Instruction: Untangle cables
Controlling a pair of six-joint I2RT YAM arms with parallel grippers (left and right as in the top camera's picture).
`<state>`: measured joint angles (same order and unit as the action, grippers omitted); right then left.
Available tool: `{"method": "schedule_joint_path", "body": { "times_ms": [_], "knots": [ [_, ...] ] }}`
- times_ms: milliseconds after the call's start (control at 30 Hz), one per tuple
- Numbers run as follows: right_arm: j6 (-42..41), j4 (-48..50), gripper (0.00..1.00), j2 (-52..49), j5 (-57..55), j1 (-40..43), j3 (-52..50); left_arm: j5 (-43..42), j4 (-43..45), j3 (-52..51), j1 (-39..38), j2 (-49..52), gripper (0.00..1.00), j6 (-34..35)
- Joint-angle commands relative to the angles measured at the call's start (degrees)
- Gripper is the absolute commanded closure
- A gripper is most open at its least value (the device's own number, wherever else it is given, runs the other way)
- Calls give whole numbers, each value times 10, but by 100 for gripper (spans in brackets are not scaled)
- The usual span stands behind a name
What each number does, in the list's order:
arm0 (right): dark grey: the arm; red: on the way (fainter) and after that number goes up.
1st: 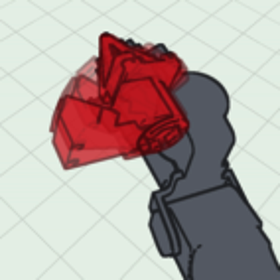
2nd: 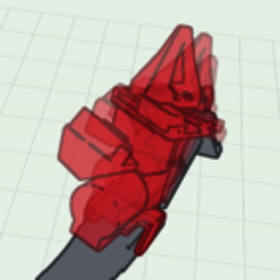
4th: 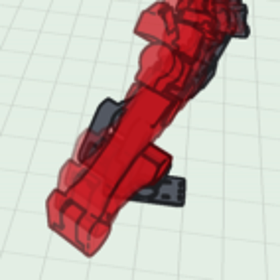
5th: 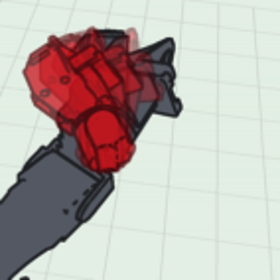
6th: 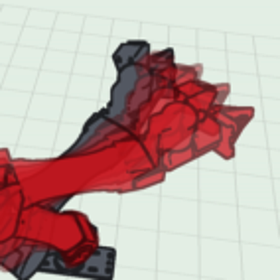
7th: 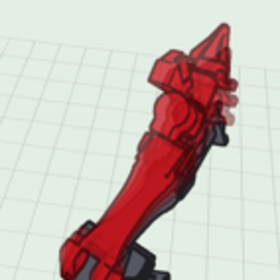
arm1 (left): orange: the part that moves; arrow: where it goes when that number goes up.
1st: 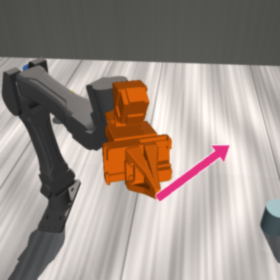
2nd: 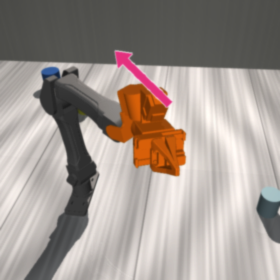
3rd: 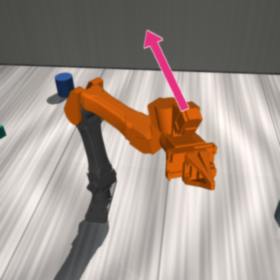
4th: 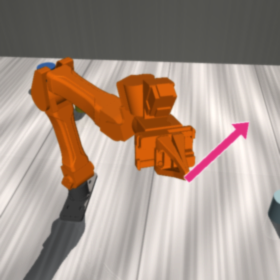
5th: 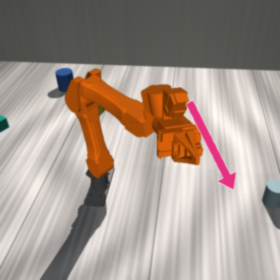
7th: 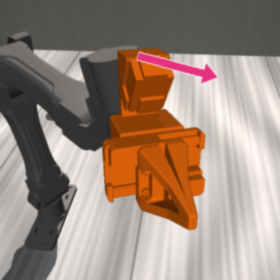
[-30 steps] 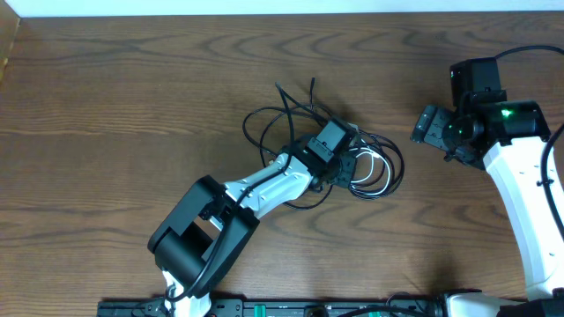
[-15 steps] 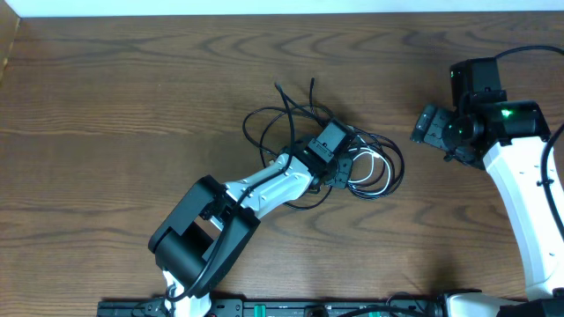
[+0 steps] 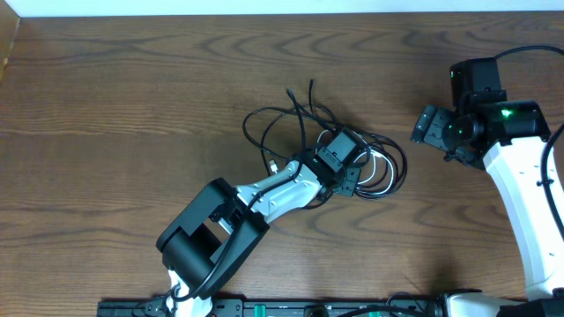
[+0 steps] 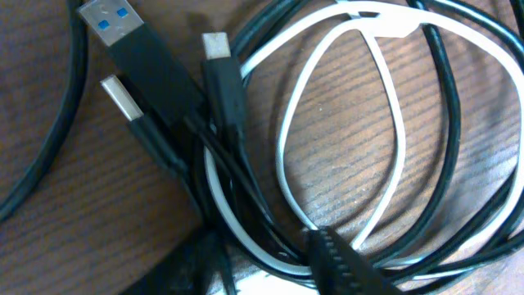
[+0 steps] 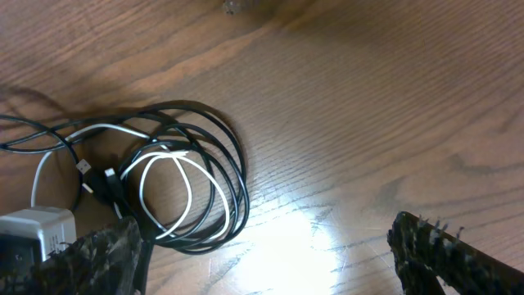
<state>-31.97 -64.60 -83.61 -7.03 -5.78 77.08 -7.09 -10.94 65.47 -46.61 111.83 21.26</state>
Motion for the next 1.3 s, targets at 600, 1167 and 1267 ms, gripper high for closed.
{"method": "schedule_joint_path", "body": {
  "times_ms": [600,1167,1267],
  "knots": [
    [8,4,1,3,44,1,-2,-20,-75,-1,79,-171,92,-12],
    [122,44,1,-71,195,-26,-10,-95,-61,21,186,-395,92,-8],
    [158,50,1,-99,248,-32,-10,-151,-31,21,231,-439,92,29]
  ]
}}
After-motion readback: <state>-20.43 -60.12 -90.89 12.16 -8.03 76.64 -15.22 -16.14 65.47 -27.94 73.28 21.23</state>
